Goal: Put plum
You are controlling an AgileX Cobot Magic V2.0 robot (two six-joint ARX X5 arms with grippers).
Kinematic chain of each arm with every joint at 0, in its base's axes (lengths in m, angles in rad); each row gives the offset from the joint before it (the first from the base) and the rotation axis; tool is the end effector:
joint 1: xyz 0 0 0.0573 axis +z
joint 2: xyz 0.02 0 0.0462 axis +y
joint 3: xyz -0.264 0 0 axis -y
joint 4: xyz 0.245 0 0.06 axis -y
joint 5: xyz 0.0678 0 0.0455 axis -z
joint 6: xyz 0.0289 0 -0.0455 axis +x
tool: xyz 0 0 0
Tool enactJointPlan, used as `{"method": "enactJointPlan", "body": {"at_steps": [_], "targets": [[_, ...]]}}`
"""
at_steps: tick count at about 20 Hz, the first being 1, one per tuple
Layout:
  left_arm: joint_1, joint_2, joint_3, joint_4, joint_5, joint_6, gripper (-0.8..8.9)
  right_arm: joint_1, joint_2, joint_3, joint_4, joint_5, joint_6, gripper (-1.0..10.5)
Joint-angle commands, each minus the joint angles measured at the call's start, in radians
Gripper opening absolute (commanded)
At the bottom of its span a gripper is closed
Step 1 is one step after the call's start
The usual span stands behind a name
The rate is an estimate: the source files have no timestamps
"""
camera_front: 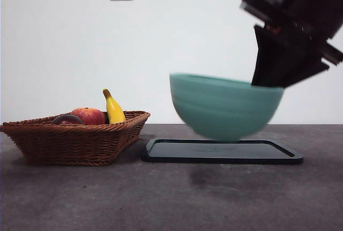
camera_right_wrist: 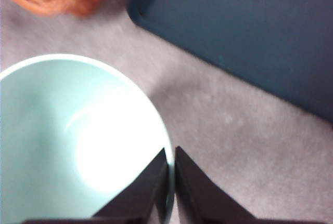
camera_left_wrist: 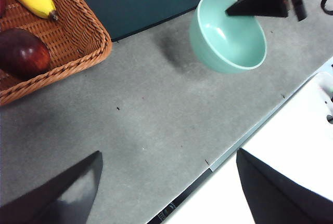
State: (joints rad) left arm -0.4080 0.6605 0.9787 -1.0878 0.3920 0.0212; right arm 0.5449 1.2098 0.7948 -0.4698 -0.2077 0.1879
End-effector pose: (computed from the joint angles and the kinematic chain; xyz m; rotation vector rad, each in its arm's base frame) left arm 0.0813 -0.0472 0.3333 0.0254 0.7815 -0.7676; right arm 0.1987 0.1274 0.2323 0.0155 0.9529 0.6145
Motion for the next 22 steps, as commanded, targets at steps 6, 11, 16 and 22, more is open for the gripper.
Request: {"method": "enactJointPlan", "body": {"at_steps": [6,11,16,22], "targets": [[-0.004,0.005,0.009,0.011,0.003,0.016,4.06,0.022,0.13,-0.01,0.067,0.008,0.01,0.1],[-0.004,0.005,0.009,0.011,0.003,0.016,4.06,0.04,0.193,-0.01,0.075,0.025,0.006,0.1],[-0.004,0.005,0.009,0.011,0.003,0.016,4.06,0.062,0.215,-0.011,0.073,0.055,0.003,0.1],[-0.004,0.005,0.009,0.011,0.003,0.016,4.06,0.062,0.215,-0.011,0.056,0.055,0.002,1.0]]}}
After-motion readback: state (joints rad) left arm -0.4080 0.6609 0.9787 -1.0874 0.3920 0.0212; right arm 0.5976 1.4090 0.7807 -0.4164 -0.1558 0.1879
